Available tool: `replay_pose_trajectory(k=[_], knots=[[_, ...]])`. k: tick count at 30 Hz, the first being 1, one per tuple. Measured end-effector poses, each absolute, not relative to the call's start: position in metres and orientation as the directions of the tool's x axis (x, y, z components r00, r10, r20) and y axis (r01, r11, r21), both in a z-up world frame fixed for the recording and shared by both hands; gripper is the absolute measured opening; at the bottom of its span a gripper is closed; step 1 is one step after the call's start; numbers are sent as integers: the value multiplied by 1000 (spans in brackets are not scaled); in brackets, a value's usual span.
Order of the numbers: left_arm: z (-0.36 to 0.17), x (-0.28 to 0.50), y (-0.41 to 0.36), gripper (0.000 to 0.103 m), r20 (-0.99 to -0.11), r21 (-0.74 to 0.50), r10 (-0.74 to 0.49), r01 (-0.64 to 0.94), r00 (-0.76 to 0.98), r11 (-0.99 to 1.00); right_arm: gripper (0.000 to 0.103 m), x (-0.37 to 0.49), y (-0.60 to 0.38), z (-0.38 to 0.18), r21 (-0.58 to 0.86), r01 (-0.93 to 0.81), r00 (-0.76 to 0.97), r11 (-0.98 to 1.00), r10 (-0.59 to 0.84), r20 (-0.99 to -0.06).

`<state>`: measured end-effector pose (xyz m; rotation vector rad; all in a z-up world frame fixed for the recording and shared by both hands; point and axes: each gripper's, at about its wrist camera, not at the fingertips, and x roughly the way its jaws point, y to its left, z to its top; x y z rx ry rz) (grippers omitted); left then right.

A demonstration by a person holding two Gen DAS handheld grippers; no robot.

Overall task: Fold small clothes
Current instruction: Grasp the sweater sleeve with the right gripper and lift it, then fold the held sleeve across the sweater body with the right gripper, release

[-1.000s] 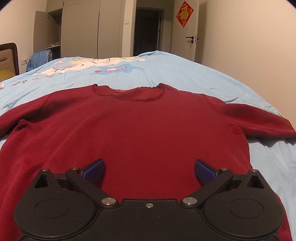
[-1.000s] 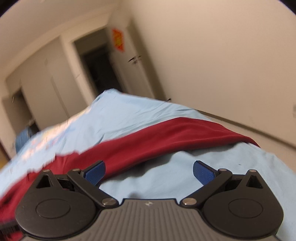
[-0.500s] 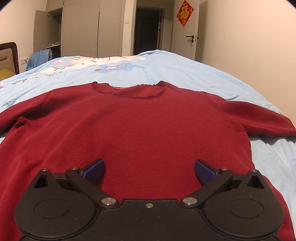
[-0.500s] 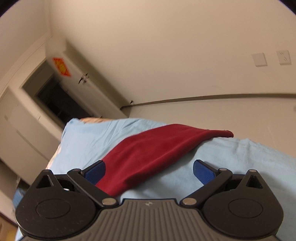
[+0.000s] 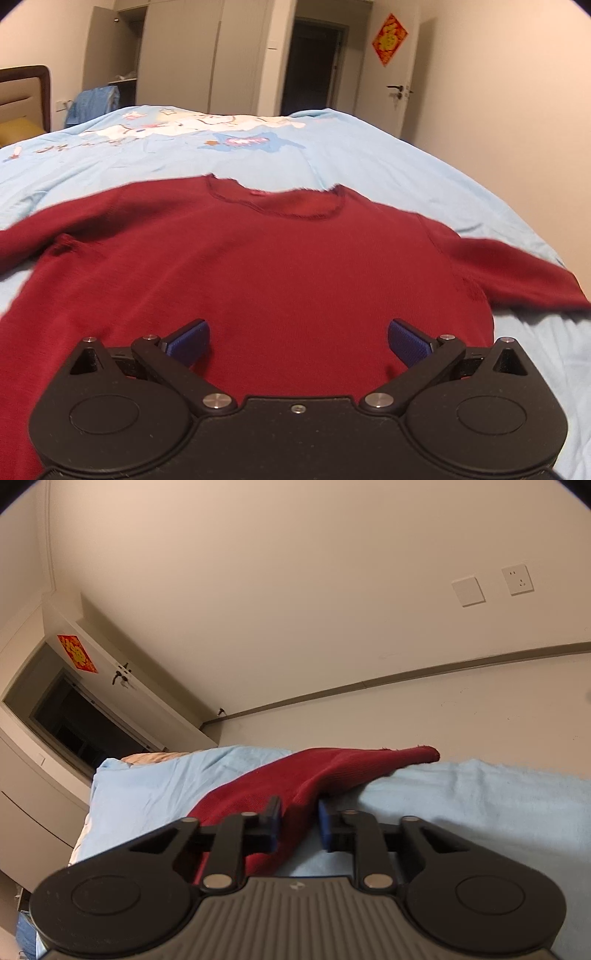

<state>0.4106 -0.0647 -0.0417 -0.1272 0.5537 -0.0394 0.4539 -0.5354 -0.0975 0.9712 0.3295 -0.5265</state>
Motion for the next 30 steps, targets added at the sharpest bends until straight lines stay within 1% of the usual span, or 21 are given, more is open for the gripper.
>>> replay_pose_trajectory(k=[2, 5, 9, 12, 15, 18, 22, 27, 30], knots=[[-33, 408, -60, 102, -516, -136, -70, 0, 854, 991, 11, 454, -533, -95, 680, 558, 829, 476, -289, -479], [-20, 403, -52, 102, -503, -147, -76, 2, 861, 989, 9, 455, -522, -80, 626, 548, 836, 555, -328, -440], [-5, 395, -41, 102, -487, -147, -70, -3, 871, 989, 9, 462, -497, -45, 512, 489, 871, 706, -365, -329], [5, 389, -29, 102, -475, -150, -56, -18, 878, 988, 9, 475, -467, -15, 396, 415, 907, 819, -343, -243], [12, 384, -16, 102, -462, -167, -39, -44, 886, 985, 9, 492, -425, 12, 246, 312, 946, 918, -275, -172], [18, 378, 0, 102, -450, -187, -15, -78, 893, 979, 8, 513, -373, 34, 92, 184, 974, 979, -168, -152], [25, 368, 24, 102, -432, -212, 29, -132, 901, 968, 8, 530, -290, 50, -103, 10, 990, 995, -24, -139], [29, 356, 56, 102, -424, -241, 87, -206, 901, 948, 8, 528, -182, 44, -293, -180, 978, 939, 140, -152], [29, 348, 75, 102, -423, -251, 123, -246, 898, 936, 8, 512, -116, 26, -399, -288, 955, 870, 230, -187]])
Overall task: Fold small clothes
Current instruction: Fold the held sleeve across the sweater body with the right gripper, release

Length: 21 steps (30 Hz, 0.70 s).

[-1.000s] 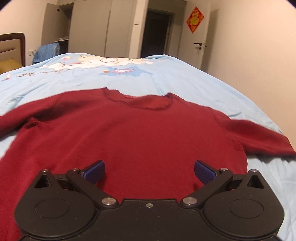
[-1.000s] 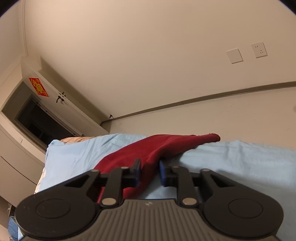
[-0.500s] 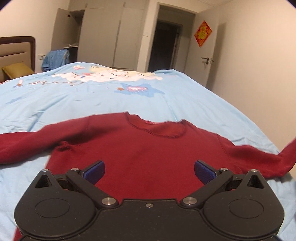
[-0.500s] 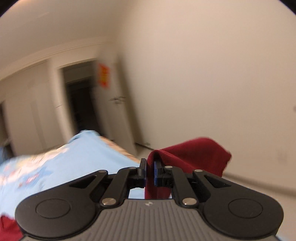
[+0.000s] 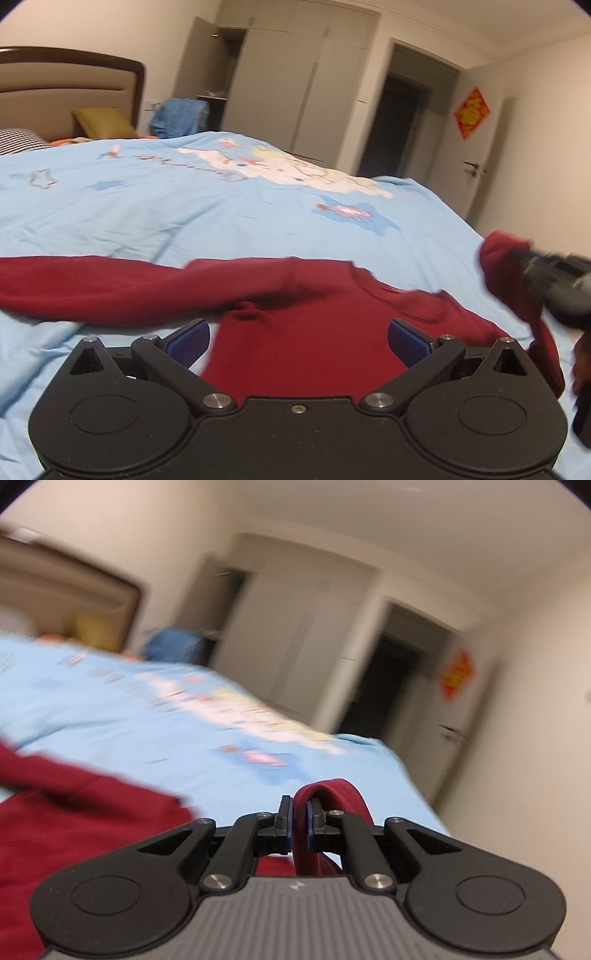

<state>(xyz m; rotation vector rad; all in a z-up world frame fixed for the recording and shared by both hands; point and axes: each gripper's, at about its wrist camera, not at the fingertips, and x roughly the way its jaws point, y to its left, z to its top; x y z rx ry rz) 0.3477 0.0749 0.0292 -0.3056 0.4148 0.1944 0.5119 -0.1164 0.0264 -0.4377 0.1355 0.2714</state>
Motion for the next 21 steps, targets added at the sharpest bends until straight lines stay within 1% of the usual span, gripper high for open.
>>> replay_pose_trajectory(k=[2, 5, 8, 10, 14, 19, 21], knots=[[28, 344, 86, 102, -428, -253, 143, -271, 892, 929, 8, 503, -82, 7, -481, -354, 934, 802, 278, -224], [25, 338, 100, 102, -438, -254, 169, -302, 883, 919, 8, 471, -20, -26, -636, -427, 904, 643, 321, -282], [21, 334, 110, 102, -447, -253, 186, -323, 875, 912, 8, 452, 10, -65, -755, -461, 882, 467, 333, -333], [17, 335, 113, 102, -453, -254, 187, -328, 872, 910, 8, 441, 20, -88, -826, -445, 883, 347, 323, -340], [12, 338, 113, 102, -459, -267, 153, -300, 875, 916, 8, 428, 29, -107, -900, -382, 895, 208, 325, -304], [6, 349, 108, 102, -460, -344, 21, -200, 888, 917, 8, 409, 33, -124, -967, -253, 896, 17, 382, -228], [5, 353, 104, 102, -455, -353, -12, -168, 890, 921, 9, 407, 34, -128, -972, -235, 887, -18, 404, -222]])
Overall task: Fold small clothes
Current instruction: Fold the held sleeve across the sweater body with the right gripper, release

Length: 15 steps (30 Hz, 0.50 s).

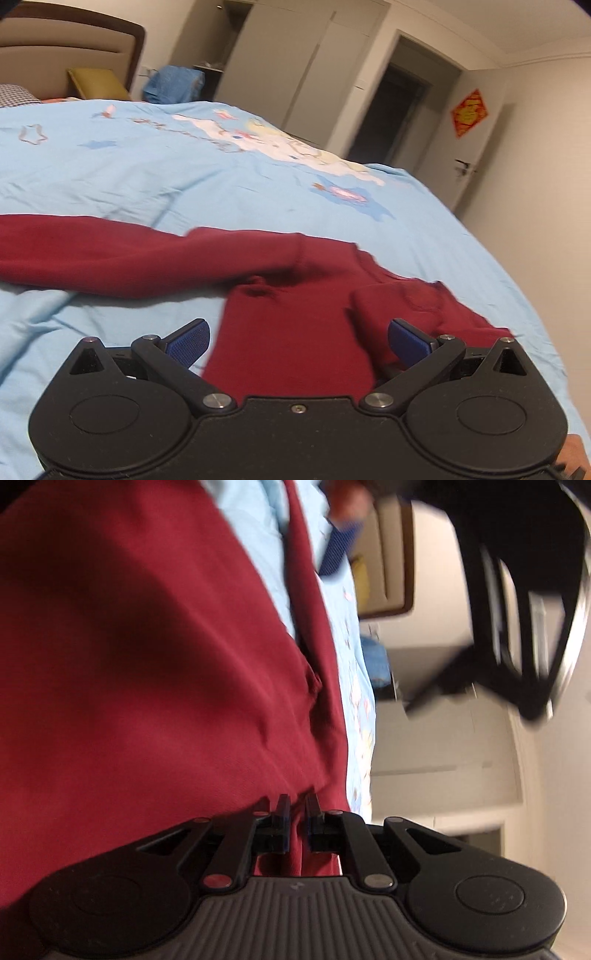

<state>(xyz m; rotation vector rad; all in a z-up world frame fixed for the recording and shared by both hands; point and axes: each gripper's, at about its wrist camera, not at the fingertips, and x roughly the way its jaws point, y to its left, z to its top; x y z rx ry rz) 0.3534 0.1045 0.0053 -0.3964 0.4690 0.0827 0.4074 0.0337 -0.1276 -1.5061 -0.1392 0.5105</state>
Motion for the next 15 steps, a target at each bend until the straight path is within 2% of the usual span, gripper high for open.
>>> replay_pose_trajectory(k=[1, 3, 4, 7, 9, 11, 15], knots=[[6, 356, 102, 102, -453, -348, -29, -148, 891, 926, 11, 409, 32, -126, -969, -245, 884, -13, 407, -229], [8, 363, 96, 102, -454, -328, -70, -94, 888, 940, 23, 408, 29, -118, -963, -268, 882, 22, 408, -237], [8, 368, 93, 102, -460, -314, -93, -64, 883, 947, 35, 407, 26, -113, -957, -285, 879, 49, 411, -241], [7, 385, 77, 102, -485, -247, -150, 30, 862, 969, 58, 404, 9, -94, -916, -361, 873, 175, 408, -266], [4, 397, 66, 102, -497, -191, -163, 76, 852, 979, 66, 409, -16, -81, -871, -414, 872, 266, 392, -294], [0, 409, 54, 102, -515, -131, -153, 99, 844, 986, 79, 415, -35, -74, -824, -445, 876, 350, 361, -319], [-10, 428, 22, 102, -512, 1, -110, 128, 852, 992, 94, 424, -81, -70, -726, -444, 896, 525, 286, -340]])
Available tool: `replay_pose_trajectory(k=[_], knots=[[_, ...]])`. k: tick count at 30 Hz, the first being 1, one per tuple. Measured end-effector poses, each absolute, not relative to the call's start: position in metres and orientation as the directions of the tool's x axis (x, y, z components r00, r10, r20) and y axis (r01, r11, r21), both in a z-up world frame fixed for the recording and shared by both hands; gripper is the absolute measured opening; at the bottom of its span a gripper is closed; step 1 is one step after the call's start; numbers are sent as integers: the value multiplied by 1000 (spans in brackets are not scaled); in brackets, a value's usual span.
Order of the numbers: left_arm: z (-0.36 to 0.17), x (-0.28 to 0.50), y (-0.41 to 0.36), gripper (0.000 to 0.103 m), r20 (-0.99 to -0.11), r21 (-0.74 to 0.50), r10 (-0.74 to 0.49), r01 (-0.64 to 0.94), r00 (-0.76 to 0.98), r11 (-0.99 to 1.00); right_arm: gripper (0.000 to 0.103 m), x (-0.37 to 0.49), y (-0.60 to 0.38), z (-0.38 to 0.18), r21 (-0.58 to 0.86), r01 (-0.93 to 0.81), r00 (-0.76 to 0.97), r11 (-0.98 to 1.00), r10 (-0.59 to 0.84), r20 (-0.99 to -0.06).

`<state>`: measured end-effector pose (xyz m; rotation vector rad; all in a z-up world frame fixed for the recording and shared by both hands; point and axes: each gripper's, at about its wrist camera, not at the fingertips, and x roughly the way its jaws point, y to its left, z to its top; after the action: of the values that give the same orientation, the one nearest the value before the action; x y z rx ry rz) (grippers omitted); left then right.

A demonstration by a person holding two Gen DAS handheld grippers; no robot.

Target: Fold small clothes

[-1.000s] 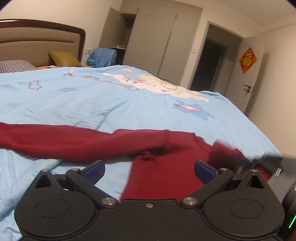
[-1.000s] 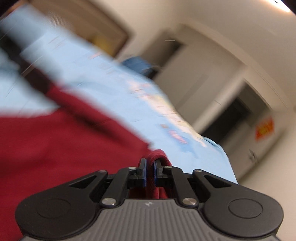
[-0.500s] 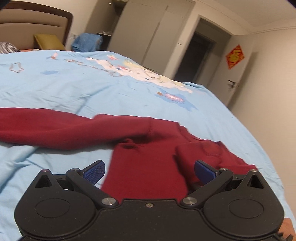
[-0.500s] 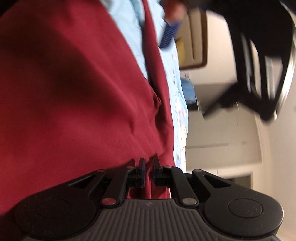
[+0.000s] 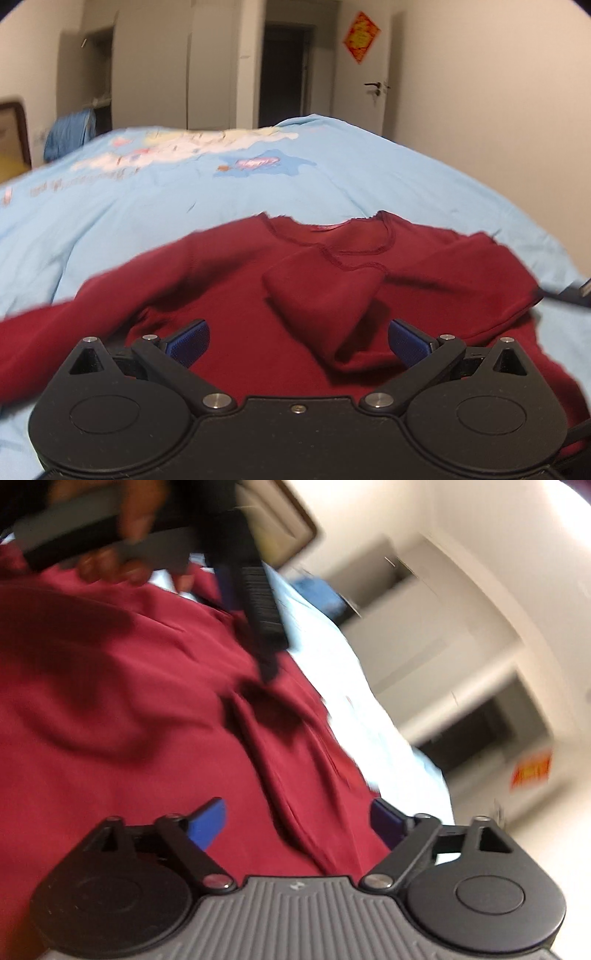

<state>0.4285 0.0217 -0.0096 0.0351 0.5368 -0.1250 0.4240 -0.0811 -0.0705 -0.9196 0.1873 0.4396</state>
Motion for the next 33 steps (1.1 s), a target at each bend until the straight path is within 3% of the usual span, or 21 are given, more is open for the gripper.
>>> replay_pose_trajectory(k=[2, 7, 9, 11, 14, 19, 23, 27, 30, 33], knots=[[-14, 438, 5, 100, -502, 65, -77, 127, 862, 990, 97, 429, -109, -66, -646, -435, 898, 627, 255, -358], [-23, 460, -16, 75, -510, 101, -28, 93, 860, 991, 98, 456, -164, -48, -413, -352, 908, 840, 200, -367], [-23, 462, -13, 53, -504, 85, -2, 52, 864, 995, 99, 470, -182, -41, -315, -319, 909, 894, 195, -368], [-23, 461, -5, 37, -498, 56, 18, 12, 867, 998, 99, 482, -194, -34, -225, -300, 905, 927, 203, -373], [-19, 451, 13, 28, -457, 3, 55, -60, 888, 998, 99, 495, -209, -29, -125, -273, 903, 954, 209, -376], [-15, 432, 48, 31, -468, -122, 101, -177, 878, 977, 99, 506, -232, -24, 27, -255, 881, 966, 244, -404], [-20, 419, 67, 68, -514, -167, 109, -224, 851, 960, 99, 544, -243, -31, 174, -210, 853, 962, 267, -449], [-20, 408, 66, 81, -480, -126, 127, -212, 868, 969, 97, 589, -252, -40, 297, -132, 829, 946, 270, -489], [-19, 407, 59, 85, -448, -96, 130, -192, 885, 977, 87, 619, -261, -52, 405, -65, 797, 912, 291, -529], [-22, 411, 55, 87, -432, -78, 135, -187, 892, 979, 58, 638, -269, -60, 463, -29, 778, 886, 310, -546]])
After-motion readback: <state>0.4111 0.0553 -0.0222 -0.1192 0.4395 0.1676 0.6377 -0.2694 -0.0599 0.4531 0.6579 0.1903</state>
